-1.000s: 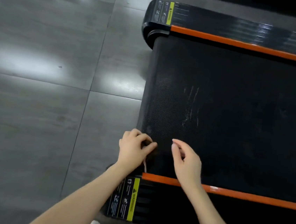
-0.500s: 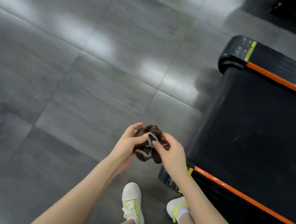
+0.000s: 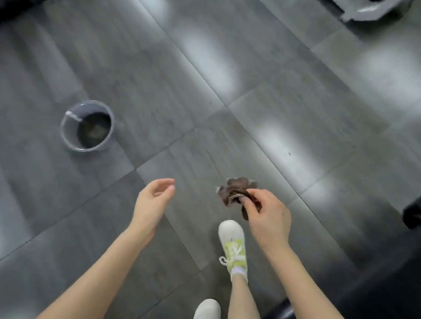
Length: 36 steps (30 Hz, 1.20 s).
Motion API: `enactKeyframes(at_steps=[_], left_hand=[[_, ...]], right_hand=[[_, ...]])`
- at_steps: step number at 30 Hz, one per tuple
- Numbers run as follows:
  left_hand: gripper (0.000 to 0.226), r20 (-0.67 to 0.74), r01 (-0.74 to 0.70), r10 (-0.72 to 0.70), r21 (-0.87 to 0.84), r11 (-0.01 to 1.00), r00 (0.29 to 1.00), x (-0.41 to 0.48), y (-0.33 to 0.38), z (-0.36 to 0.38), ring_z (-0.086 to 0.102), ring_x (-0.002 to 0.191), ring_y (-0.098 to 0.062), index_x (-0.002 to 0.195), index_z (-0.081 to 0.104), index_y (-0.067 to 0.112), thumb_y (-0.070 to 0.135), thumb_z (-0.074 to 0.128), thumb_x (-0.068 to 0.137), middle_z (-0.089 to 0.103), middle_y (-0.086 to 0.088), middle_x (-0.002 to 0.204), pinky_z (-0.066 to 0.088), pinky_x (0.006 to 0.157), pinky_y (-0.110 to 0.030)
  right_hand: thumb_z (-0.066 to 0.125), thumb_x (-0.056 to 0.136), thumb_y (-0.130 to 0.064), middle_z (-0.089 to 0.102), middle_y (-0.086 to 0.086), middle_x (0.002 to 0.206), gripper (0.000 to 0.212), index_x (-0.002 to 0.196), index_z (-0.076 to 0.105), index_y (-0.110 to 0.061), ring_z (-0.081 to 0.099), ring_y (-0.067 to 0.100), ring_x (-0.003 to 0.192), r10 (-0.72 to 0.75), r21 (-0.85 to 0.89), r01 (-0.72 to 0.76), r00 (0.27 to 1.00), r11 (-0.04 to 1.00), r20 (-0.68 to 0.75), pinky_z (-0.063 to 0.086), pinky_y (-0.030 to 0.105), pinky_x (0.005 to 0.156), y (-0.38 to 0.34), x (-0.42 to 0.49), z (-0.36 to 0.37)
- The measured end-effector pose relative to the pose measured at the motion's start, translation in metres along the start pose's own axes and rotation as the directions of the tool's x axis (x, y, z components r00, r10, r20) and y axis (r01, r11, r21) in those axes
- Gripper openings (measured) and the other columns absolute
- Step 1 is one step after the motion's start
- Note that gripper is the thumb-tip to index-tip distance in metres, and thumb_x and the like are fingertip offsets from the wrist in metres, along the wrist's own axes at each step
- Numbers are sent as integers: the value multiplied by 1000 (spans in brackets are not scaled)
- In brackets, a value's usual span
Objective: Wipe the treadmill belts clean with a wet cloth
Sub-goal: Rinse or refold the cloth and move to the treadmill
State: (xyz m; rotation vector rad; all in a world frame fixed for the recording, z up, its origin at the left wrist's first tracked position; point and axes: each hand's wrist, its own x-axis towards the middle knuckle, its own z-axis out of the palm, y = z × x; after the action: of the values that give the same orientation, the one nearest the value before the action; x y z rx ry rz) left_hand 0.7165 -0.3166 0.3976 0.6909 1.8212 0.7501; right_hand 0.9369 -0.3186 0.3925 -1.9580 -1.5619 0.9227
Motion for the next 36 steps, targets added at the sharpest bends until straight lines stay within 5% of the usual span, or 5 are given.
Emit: enactKeyframes(at_steps=[9,14,25,31,36], left_hand=[[15,-349,114,-176,-190,975,920,69,42,-133,59,80,-18,96,62,11,3,50,94,64,-3,84,48,72,-22],[15,-404,109,-257,-353,929,878,125,41,-200,61,80,-15,100,61,14,3,53,93,65,-7,88,49,71,-22],[19,-384,192,-337,-368,910,860,348,-16,-369,61,87,-18,93,61,24,7,51,93,65,-3,91,51,80,-31],[18,-415,227,-350,-318,921,840,469,-87,-402,60,99,-19,103,63,19,11,51,93,65,-2,102,51,90,-39],[19,-470,223,-386,-366,903,794,543,-147,-392,60,91,-11,101,63,23,10,52,92,64,5,94,51,90,-40]], right_hand=[[63,74,-26,67,1,71,14,76,72,-16,63,29,54,-363,-279,426,897,860,252,49,35,47,-105,130,87],[70,70,-21,62,-6,63,2,70,71,-19,59,21,50,-435,-245,541,817,804,378,32,19,49,-196,175,173],[56,94,-25,65,-4,97,21,109,70,-18,59,16,88,-236,-196,434,754,879,613,27,22,62,-332,252,474],[48,99,-25,62,0,122,31,128,59,-18,58,21,110,-63,-283,368,700,886,711,46,32,90,-319,307,630],[49,98,-13,61,-1,126,36,133,53,-19,59,21,110,-111,-194,329,717,924,688,45,31,96,-281,346,704]])
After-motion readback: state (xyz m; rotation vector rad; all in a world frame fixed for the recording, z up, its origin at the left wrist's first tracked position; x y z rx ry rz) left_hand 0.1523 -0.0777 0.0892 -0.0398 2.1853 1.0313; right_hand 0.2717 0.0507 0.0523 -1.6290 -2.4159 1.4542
